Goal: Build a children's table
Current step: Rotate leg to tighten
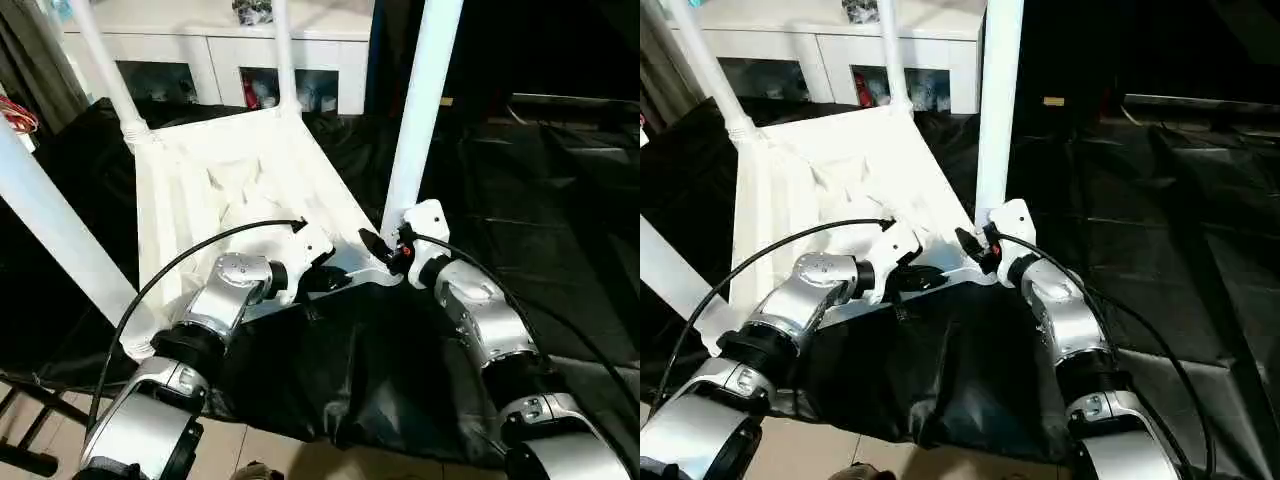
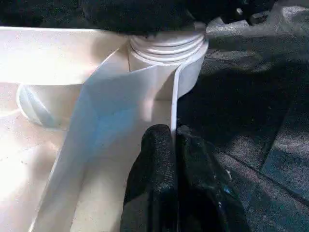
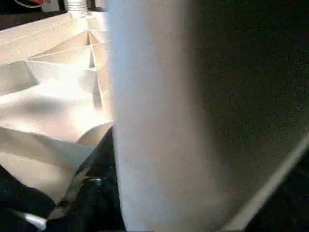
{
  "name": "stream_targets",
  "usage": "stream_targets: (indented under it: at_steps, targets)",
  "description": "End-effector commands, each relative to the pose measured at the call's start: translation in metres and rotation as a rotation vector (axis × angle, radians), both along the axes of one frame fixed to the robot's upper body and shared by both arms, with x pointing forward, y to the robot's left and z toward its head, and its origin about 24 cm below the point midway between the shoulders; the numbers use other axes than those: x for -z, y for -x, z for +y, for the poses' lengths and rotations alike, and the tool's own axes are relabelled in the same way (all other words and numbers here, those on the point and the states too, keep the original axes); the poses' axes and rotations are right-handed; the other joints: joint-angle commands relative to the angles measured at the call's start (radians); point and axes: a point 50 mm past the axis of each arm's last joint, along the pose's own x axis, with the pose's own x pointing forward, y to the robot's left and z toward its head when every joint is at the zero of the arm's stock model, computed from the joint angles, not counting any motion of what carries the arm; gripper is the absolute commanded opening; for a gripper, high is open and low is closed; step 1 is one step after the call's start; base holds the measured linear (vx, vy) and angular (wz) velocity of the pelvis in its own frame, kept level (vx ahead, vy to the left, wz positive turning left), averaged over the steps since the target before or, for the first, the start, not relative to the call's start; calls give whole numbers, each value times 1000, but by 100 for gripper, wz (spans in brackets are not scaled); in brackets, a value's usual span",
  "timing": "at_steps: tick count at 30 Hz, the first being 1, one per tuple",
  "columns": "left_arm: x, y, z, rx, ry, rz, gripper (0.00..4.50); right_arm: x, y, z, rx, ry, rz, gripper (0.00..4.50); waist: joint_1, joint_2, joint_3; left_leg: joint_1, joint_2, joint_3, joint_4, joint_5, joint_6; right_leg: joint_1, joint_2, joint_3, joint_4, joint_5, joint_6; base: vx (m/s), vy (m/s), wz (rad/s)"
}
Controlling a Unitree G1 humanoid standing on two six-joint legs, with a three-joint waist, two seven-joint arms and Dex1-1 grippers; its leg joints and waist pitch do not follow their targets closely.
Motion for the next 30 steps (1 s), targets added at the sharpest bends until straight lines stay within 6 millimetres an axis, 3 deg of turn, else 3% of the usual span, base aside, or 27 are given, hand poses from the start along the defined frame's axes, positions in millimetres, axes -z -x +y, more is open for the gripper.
stream_targets:
  at_steps: [1,4,13,20,21,30]
  targets:
    - [-20,-4,-15,19,89,-90,0,18,15,29,-162,-12,80,277,0,-16,-67,15,46,-26,-76,-231,53,46,-65,42,-85,-278,-205,0,0,0]
    - [-21,-2,-11,52,95,-80,0,16,17,22,-212,15,69,312,1,-16,-68,15,47,-25,-76,-228,54,47,-64,43,-83,-269,-208,0,0,0]
    - [-23,4,9,235,72,-28,0,8,38,-2,-540,51,73,315,12,-15,-71,13,52,-23,-69,-189,96,52,-61,40,-70,-167,-249,0,0,0]
    - [-24,8,26,337,44,38,0,8,55,-21,-749,113,138,315,28,-15,-70,16,54,-22,-69,-197,92,49,-64,41,-70,-184,-258,0,0,0]
    - [-24,9,28,351,40,46,0,8,57,-23,-772,126,152,290,28,-15,-71,15,55,-22,-69,-197,90,50,-65,42,-69,-185,-259,0,0,0]
    - [-24,10,31,374,37,69,0,8,57,-20,-792,127,164,231,31,-17,-71,15,55,-23,-70,-191,81,50,-65,42,-68,-190,-257,0,0,0]
